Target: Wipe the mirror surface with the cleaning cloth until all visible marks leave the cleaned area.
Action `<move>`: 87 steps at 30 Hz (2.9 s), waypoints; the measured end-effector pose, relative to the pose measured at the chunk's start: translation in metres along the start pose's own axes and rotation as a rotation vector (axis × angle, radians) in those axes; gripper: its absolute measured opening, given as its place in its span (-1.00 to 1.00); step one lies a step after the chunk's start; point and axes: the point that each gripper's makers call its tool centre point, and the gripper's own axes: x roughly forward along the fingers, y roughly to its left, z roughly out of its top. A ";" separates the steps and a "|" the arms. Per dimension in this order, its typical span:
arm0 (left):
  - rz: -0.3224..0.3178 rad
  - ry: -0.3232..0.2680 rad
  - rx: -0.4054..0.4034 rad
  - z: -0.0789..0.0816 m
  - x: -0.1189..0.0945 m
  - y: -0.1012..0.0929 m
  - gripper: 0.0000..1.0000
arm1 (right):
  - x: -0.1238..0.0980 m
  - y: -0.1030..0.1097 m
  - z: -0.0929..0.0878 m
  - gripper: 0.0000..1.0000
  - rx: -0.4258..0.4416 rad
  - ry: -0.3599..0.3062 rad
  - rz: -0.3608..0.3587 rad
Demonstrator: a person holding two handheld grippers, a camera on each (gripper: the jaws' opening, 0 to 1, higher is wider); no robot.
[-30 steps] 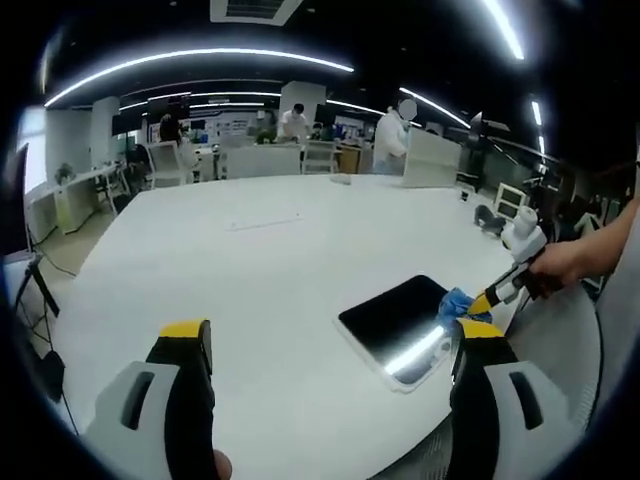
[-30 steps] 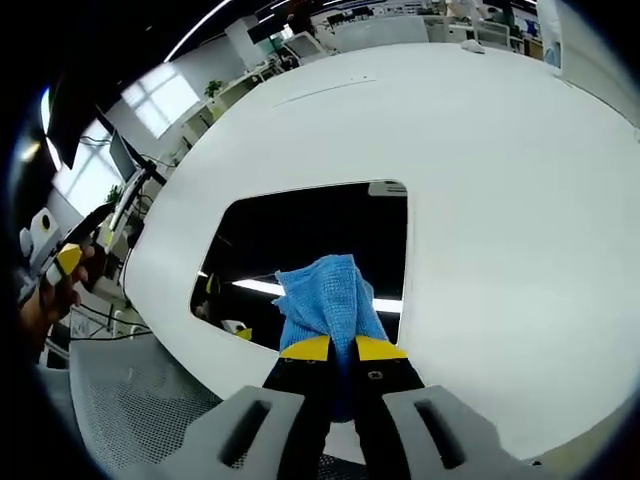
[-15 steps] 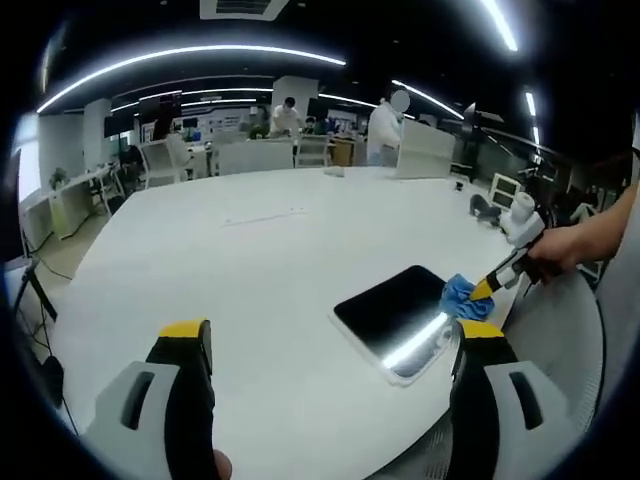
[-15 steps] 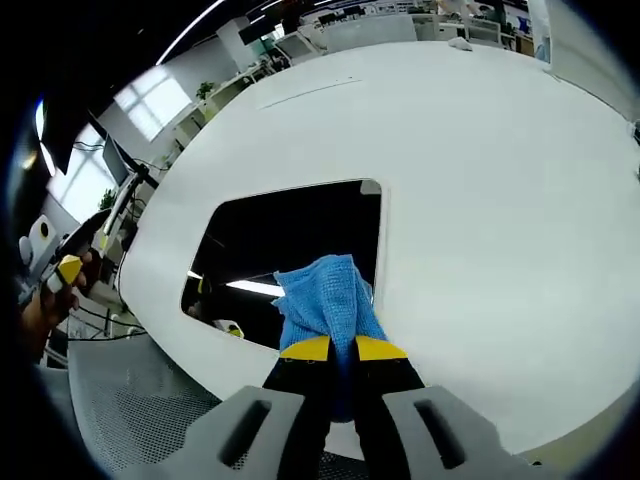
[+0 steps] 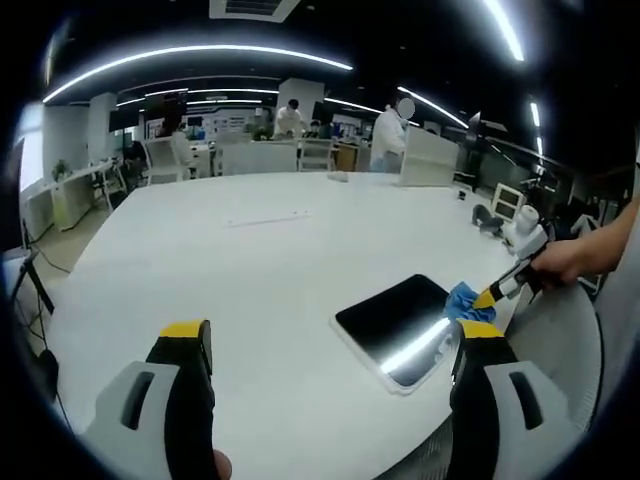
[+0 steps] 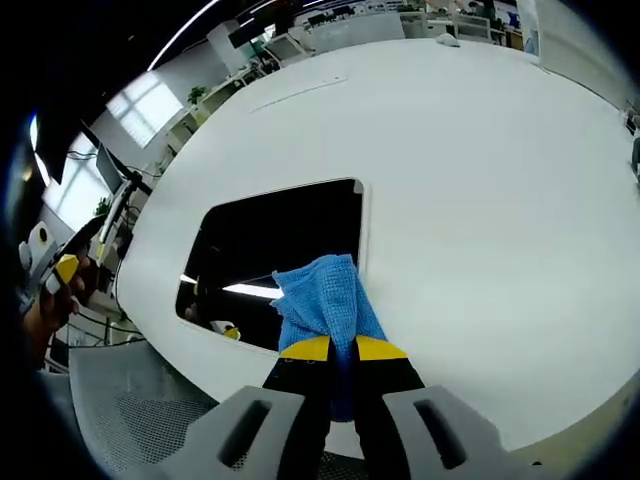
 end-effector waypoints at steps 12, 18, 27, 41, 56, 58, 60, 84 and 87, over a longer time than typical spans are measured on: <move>0.007 0.004 -0.010 -0.007 0.000 0.004 0.98 | 0.003 -0.001 0.007 -0.96 -0.002 0.011 -0.012; 0.011 0.004 -0.016 -0.009 -0.001 0.005 0.98 | 0.007 -0.002 0.013 -0.96 -0.009 0.008 -0.022; 0.010 0.005 -0.016 -0.007 -0.001 -0.004 0.98 | 0.013 -0.004 0.024 -0.96 -0.013 -0.001 -0.039; 0.007 0.007 -0.015 -0.007 -0.001 -0.006 0.98 | 0.021 -0.008 0.039 -0.96 -0.023 -0.012 -0.068; 0.021 0.012 -0.017 -0.008 -0.006 0.003 0.98 | 0.035 -0.012 0.063 -0.95 -0.049 -0.017 -0.086; 0.022 0.013 -0.016 -0.007 -0.007 0.002 0.98 | 0.037 -0.013 0.066 -0.95 -0.052 -0.018 -0.087; 0.022 0.013 -0.017 -0.006 -0.007 0.001 0.98 | 0.039 -0.013 0.068 -0.95 -0.056 -0.018 -0.090; 0.037 -0.010 -0.067 -0.004 -0.010 0.010 0.98 | 0.059 -0.018 0.103 -0.94 -0.101 -0.030 -0.119; 0.039 -0.011 -0.069 -0.004 -0.010 0.011 0.98 | 0.061 -0.019 0.108 -0.94 -0.108 -0.033 -0.124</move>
